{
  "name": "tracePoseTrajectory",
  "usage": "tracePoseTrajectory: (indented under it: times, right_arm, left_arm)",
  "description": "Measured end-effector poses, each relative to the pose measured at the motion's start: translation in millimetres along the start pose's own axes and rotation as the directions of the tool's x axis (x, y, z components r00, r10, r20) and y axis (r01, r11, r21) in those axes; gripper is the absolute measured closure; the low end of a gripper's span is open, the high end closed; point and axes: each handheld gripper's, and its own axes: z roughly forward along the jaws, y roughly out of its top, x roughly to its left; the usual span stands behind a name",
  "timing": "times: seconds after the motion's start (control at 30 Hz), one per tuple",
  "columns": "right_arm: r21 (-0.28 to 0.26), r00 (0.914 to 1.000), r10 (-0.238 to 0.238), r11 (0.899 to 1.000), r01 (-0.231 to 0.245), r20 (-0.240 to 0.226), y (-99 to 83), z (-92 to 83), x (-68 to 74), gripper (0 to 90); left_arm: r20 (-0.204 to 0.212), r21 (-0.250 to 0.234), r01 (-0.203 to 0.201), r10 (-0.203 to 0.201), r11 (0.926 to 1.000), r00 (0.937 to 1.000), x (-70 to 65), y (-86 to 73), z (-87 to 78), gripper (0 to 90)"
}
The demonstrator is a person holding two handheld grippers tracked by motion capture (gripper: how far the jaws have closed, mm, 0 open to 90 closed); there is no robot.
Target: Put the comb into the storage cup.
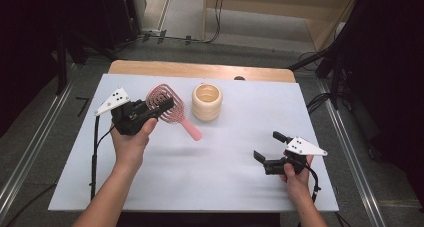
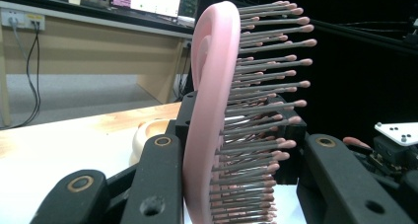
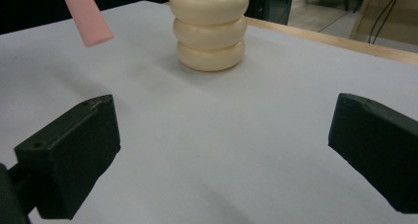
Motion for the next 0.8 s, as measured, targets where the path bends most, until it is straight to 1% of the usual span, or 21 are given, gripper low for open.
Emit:
tracePoseTrajectory:
  times: [0.07, 0.23, 0.27, 0.3, 0.43, 0.6, 0.77, 0.8]
  right_arm:
    - [-0.002, 1.0000, 0.002, 1.000, -0.002, 0.004, -1.3, -2.1, -1.5, 0.0]
    - [0.002, 0.9999, 0.006, 1.000, -0.006, 0.011, -5.4, -7.5, -5.3, 0.0]
    - [0.002, 0.9999, 0.002, 1.000, -0.002, 0.010, -6.6, -8.1, -6.2, 0.0]
    - [0.005, 0.9999, 0.010, 1.000, -0.010, 0.009, -8.1, -9.5, -6.7, 0.0]
    - [0.010, 1.0000, 0.004, 1.000, -0.004, 0.005, -11.6, -13.1, -9.3, 0.0]
    - [0.002, 0.9999, 0.008, 1.000, -0.008, 0.014, -15.3, -19.6, -14.4, 0.0]
    - [0.013, 0.9996, 0.018, 1.000, -0.019, 0.023, -19.9, -25.5, -18.9, 0.0]
    - [0.008, 0.9996, 0.018, 1.000, -0.018, 0.023, -20.7, -26.0, -19.9, 0.0]
  left_arm:
    - [-0.001, -0.004, 0.002, -0.002, 1.0000, 1.0000, 0.6, 1.2, 1.6, 65.5]
    - [-0.003, 0.006, -0.011, 0.011, 0.9999, 0.9999, 2.3, 4.6, 6.2, 65.5]
    - [-0.006, 0.005, -0.010, 0.010, 0.9999, 0.9999, 2.7, 5.6, 7.3, 65.5]
    - [-0.005, 0.005, -0.010, 0.010, 0.9999, 0.9999, 3.2, 6.2, 7.9, 65.5]
    - [-0.008, -0.002, -0.006, 0.006, 1.0000, 0.9999, 4.7, 9.5, 11.2, 65.5]
    - [-0.013, -0.003, -0.009, 0.009, 1.0000, 0.9999, 6.7, 12.5, 14.4, 65.5]
    - [-0.013, -0.004, -0.009, 0.009, 0.9999, 0.9999, 8.5, 16.0, 17.5, 65.5]
    - [-0.015, -0.008, -0.006, 0.006, 0.9999, 0.9999, 8.7, 16.6, 18.3, 65.5]
